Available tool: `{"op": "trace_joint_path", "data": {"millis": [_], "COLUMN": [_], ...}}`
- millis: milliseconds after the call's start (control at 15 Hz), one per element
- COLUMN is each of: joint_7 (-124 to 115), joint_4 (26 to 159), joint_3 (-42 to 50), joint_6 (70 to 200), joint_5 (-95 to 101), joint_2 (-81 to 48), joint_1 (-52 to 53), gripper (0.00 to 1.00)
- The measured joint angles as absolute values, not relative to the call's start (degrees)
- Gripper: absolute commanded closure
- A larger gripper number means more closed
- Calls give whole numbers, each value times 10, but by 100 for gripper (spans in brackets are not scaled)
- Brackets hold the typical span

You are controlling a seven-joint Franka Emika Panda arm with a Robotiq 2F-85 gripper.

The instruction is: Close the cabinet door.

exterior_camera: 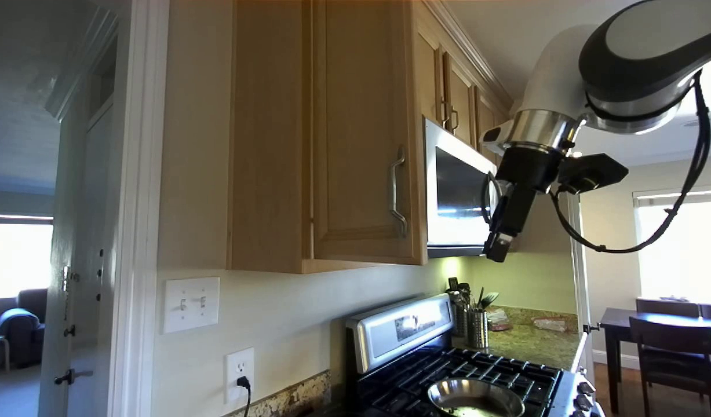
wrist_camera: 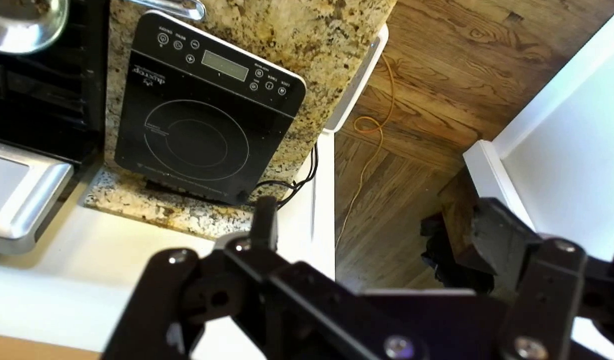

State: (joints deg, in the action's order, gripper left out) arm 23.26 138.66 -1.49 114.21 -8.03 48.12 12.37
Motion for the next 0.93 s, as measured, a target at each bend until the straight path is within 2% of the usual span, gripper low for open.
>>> {"op": "trace_joint_path", "data": {"millis": [467, 933], "joint_7": [224, 214], "joint_4": [1387, 1388], "joint_3": [-51, -70], "joint_6": [1147, 1213], "joint_5": [-96, -100], "joint_2": [515, 513], "joint_1": [168, 194], "gripper": [0, 0]}}
